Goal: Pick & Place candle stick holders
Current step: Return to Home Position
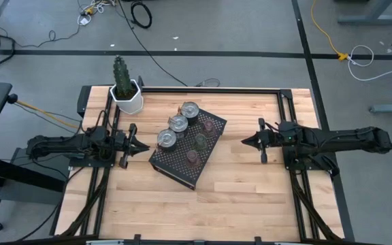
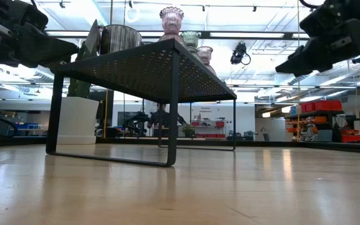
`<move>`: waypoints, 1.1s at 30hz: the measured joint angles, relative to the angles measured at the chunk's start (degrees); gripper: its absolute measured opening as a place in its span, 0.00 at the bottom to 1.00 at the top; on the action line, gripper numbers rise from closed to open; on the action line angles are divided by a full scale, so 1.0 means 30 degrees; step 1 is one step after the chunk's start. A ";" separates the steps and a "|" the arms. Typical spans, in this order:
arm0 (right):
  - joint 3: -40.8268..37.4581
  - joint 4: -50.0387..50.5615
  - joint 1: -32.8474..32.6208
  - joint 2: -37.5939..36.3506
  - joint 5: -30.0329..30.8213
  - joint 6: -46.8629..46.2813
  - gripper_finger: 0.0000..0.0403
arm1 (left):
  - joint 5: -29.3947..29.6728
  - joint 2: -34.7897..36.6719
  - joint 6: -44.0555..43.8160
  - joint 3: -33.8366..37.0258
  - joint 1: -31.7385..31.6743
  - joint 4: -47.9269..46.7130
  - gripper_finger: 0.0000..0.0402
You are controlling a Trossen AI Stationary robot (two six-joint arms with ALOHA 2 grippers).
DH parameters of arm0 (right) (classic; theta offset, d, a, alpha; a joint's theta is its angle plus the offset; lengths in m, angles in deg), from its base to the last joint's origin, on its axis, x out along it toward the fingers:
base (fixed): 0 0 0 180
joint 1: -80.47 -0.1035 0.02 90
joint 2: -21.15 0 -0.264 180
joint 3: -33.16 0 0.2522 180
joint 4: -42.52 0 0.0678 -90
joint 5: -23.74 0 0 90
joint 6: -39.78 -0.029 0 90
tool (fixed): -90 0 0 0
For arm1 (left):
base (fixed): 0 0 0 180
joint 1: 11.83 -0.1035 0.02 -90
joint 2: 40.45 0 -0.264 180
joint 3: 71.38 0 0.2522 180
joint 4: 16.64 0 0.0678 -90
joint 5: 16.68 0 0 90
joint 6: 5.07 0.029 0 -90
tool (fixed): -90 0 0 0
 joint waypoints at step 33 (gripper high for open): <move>-0.4931 -0.0873 0.0000 -0.8419 -0.0160 0.0000 0.05 | 0.0000 -0.0004 -0.0002 0.0000 0.0005 -0.0005 0.09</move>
